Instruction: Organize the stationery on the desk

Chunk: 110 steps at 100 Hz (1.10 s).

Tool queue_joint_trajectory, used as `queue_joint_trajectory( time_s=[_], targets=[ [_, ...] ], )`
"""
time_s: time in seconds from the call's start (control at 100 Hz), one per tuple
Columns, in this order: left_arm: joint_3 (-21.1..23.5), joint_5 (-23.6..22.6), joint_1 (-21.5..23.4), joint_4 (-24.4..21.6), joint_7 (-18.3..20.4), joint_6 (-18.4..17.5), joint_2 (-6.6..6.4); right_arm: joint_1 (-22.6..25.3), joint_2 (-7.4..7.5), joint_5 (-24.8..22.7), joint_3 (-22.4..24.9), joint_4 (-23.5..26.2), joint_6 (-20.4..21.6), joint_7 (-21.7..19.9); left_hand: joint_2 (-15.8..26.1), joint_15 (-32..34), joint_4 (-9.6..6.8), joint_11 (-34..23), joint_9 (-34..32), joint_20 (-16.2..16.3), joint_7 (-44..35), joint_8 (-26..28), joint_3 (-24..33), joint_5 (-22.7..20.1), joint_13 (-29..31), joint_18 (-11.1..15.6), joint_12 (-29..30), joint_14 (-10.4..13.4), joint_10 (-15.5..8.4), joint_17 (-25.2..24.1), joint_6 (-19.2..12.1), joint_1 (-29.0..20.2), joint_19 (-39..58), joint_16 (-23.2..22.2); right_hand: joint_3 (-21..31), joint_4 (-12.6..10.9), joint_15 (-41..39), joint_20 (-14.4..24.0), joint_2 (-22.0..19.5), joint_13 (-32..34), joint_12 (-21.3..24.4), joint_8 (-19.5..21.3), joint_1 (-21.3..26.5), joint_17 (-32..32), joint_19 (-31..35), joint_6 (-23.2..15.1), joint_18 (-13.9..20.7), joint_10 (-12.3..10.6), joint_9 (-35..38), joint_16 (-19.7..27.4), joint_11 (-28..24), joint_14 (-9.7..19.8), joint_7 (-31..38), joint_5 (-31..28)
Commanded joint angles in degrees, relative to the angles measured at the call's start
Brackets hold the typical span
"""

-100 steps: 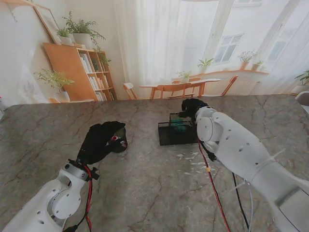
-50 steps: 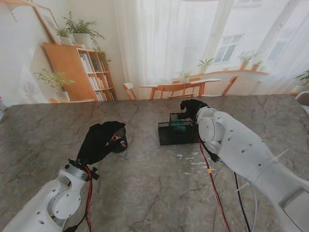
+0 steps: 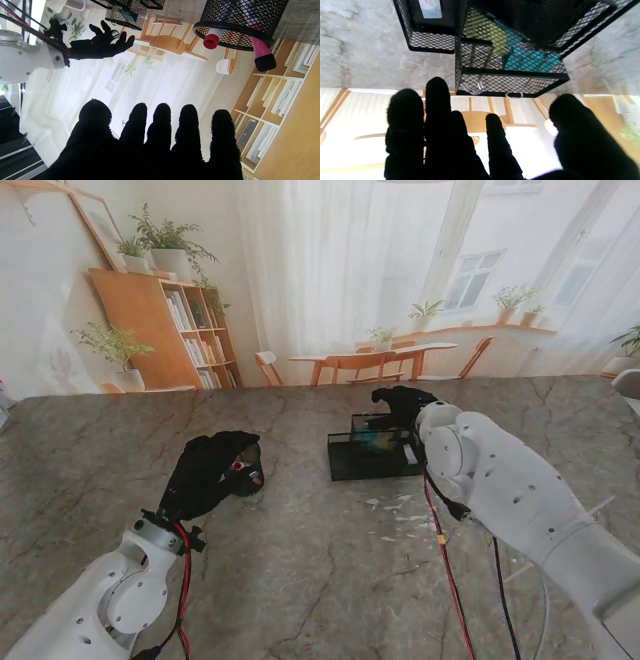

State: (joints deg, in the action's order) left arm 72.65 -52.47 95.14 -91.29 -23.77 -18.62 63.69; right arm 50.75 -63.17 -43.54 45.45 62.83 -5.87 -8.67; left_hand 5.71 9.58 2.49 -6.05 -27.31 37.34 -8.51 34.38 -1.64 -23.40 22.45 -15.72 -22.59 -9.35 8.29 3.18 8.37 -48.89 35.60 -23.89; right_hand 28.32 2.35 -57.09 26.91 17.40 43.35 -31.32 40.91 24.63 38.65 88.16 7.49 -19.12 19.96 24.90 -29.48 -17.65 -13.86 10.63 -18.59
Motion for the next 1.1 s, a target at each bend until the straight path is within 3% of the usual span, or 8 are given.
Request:
queue_joint_trajectory(
  time_s=[0.0,0.2,0.31,0.57,0.67,0.78,0.82,1.09],
  targets=[
    [-0.10,0.03,0.25,-0.22,-0.17,-0.16,0.23,0.35,0.77,-0.04,0.55,1.09,1.07,-0.65,3.70,0.04,0.45,0.13,-0.20,-0.44,-0.37,0.20,-1.04,-0.95,0.56,0.46,-0.32,1.16,-1.15,-0.29,-0.69,-1.06,-0.87,-0.39,-0.32,-0.26,1.31,2.80,-1.99,-3.16,0.04,-1.25,-2.71,-2.28,0.84,-1.12,-2.56,-0.17,-2.42,-1.48,2.38,-1.86,-1.24,2.68],
    [-0.16,0.11,0.18,-0.19,-0.06,-0.22,0.23,1.72,1.36,-1.75,3.34,3.85,5.01,-0.87,3.69,0.00,0.45,0.13,-0.21,-0.43,-0.38,0.21,-1.06,-0.96,0.49,0.38,-0.32,1.27,-1.24,-0.31,-0.71,-1.00,-0.88,-0.38,-0.55,-0.08,7.65,4.87,-3.38,-9.81,0.04,-1.24,-5.22,-9.71,-1.78,-1.39,-5.15,-1.54,-4.37,-0.97,6.17,-3.69,-2.06,4.59],
    [-0.18,0.11,0.18,-0.21,-0.07,-0.21,0.24,2.30,1.69,-2.03,4.57,5.18,7.16,-1.76,3.72,0.01,0.46,0.15,-0.14,-0.43,-0.38,0.21,-1.07,-0.93,0.53,0.41,-0.31,1.26,-1.23,-0.31,-0.77,-0.94,-0.89,-0.39,-0.20,0.00,20.73,3.00,-3.36,-16.19,0.75,-1.34,-5.94,-22.52,-11.71,-1.47,-8.74,-3.04,-5.63,3.03,9.44,-5.51,-2.89,5.31],
    [-0.22,0.13,0.10,-0.17,-0.07,-0.16,0.24,3.90,2.73,-2.68,7.47,7.65,13.73,-4.58,3.75,0.00,0.44,0.14,-0.17,-0.42,-0.38,0.21,-1.03,-0.95,0.46,0.43,-0.31,1.13,-1.14,-0.30,-0.65,-1.02,-0.90,-0.39,-0.24,-0.12,48.55,-18.17,-4.08,-37.33,9.93,-1.12,-6.39,-45.16,-40.65,-1.17,4.49,-8.79,-14.75,14.79,16.65,2.94,-8.84,11.64],
    [-0.21,0.18,0.08,-0.15,-0.05,-0.16,0.25,5.30,3.25,-3.28,9.37,9.47,16.12,-5.98,3.77,0.03,0.44,0.14,-0.14,-0.43,-0.39,0.21,-1.02,-0.97,0.52,0.37,-0.31,1.08,-1.12,-0.35,-0.65,-1.04,-0.92,-0.40,-0.53,-0.26,56.98,-25.87,-4.64,-40.30,16.24,-12.44,-6.59,-45.53,-52.33,0.06,7.50,-8.15,-18.01,17.30,18.79,3.44,-12.89,10.59],
    [-0.19,0.13,0.09,-0.15,-0.11,-0.18,0.25,7.62,3.76,-4.59,12.03,12.00,18.54,-6.89,3.79,0.05,0.44,0.13,-0.18,-0.42,-0.37,0.21,-1.02,-0.91,0.55,0.43,-0.31,1.15,-1.19,-0.30,-0.77,-1.06,-0.91,-0.41,-0.46,-0.37,57.36,-25.31,-3.89,-40.49,19.45,-17.61,-5.52,-45.72,-55.34,1.18,7.76,-6.55,-18.07,16.56,18.78,2.56,-13.59,10.17],
    [-0.19,0.13,0.09,-0.15,-0.12,-0.17,0.25,8.62,3.89,-5.34,13.13,12.86,19.56,-6.66,3.78,0.03,0.44,0.15,-0.13,-0.43,-0.39,0.22,-1.03,-0.96,0.51,0.41,-0.30,1.08,-1.15,-0.35,-0.64,-1.07,-0.93,-0.40,-0.26,-0.42,57.05,-20.03,-3.39,-40.32,18.02,-21.20,-5.13,-45.83,-55.83,1.30,7.37,-6.10,-18.16,14.12,18.25,2.05,-12.47,10.04],
    [-0.25,0.11,0.09,-0.15,0.04,-0.18,0.22,16.23,4.60,-11.01,20.63,18.53,27.12,-3.52,3.80,0.00,0.43,0.16,-0.11,-0.41,-0.37,0.21,-1.02,-0.92,0.46,0.35,-0.30,1.19,-1.13,-0.40,-0.70,-1.03,-0.93,-0.39,1.89,-0.88,53.15,-13.22,-0.18,-34.99,7.54,-15.52,-2.89,-45.44,-44.31,1.77,4.01,-4.44,-18.48,9.66,15.90,-0.28,-11.93,10.43]
  ],
)
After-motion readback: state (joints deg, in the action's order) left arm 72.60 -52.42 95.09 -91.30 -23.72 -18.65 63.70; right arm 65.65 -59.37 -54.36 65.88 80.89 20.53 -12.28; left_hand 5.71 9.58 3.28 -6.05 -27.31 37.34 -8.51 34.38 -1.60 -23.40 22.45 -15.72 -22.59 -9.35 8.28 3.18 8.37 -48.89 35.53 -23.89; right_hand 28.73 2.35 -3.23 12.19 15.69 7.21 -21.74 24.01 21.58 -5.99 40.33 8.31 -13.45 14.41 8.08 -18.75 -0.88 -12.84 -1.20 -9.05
